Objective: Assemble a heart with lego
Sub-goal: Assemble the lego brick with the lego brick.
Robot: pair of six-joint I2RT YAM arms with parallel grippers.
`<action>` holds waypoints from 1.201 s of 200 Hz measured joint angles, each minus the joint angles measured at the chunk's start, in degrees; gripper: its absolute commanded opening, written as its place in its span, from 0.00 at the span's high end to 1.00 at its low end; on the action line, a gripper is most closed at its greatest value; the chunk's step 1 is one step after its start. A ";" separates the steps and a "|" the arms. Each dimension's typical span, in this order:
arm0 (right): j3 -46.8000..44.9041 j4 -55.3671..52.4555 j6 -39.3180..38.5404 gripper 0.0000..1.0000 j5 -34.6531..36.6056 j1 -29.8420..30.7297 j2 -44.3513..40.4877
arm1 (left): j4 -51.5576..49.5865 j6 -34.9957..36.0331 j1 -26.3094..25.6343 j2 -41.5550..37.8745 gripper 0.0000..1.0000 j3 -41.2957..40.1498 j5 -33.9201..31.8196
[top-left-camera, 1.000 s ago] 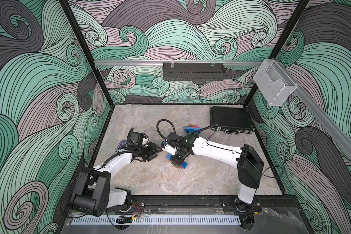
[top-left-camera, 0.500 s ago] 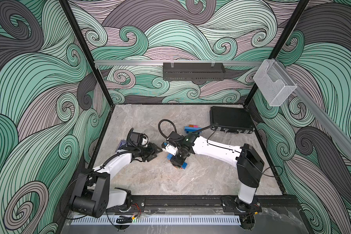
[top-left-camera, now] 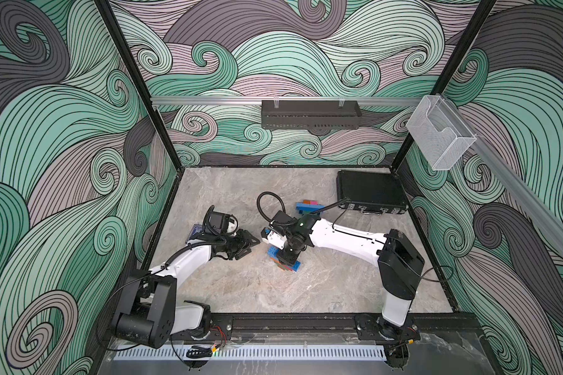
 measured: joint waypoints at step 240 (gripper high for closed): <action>-5.62 5.62 6.71 0.48 -10.47 -7.69 -10.75 | 5.44 -2.29 -8.41 -2.84 0.40 -2.12 6.47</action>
